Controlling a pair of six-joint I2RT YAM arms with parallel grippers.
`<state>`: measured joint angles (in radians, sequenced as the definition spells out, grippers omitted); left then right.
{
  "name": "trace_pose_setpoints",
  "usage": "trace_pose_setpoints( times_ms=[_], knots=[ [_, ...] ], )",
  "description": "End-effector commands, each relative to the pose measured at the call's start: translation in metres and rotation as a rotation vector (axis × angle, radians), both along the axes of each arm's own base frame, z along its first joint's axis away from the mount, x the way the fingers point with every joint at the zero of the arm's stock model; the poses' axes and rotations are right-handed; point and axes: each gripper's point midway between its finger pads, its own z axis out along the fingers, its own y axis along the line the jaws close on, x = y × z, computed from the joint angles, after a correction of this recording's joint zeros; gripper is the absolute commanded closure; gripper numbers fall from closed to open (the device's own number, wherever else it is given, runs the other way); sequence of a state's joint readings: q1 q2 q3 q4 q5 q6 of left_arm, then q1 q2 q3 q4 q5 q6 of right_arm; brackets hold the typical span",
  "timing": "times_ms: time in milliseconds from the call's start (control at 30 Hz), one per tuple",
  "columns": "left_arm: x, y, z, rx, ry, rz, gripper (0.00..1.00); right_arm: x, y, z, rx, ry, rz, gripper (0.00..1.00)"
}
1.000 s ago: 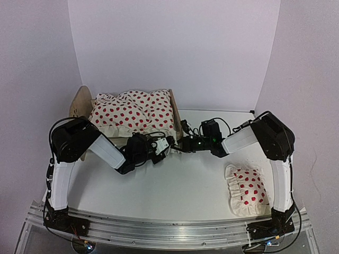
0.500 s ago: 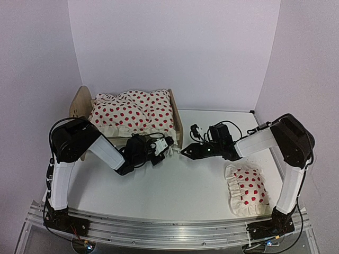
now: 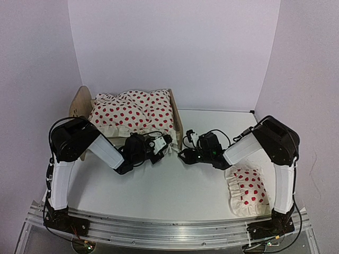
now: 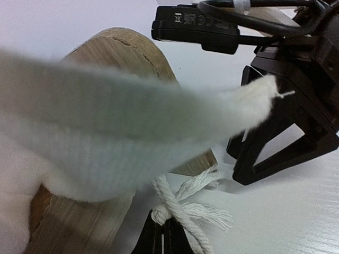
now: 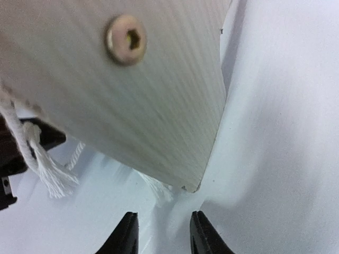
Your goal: Set up the pet bed
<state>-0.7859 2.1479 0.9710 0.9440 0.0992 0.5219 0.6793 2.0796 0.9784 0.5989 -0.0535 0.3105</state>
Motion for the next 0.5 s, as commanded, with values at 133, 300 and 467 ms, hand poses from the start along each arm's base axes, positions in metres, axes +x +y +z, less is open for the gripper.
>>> trace_pose_setpoints(
  times_ms=[133, 300, 467],
  knots=[
    [0.005, -0.005, 0.032, -0.08, -0.041, -0.009, 1.0, 0.01, 0.013, 0.013, 0.161, 0.084, -0.083, 0.73],
    [0.007, -0.006, 0.032, -0.08, -0.037, -0.006, 1.0, 0.014, 0.02, 0.014, 0.184, 0.095, -0.082, 0.73],
    [0.008, -0.007, 0.03, -0.078, -0.031, -0.006, 1.0, 0.001, 0.029, 0.009, 0.106, -0.006, -0.016, 0.74]
  ],
)
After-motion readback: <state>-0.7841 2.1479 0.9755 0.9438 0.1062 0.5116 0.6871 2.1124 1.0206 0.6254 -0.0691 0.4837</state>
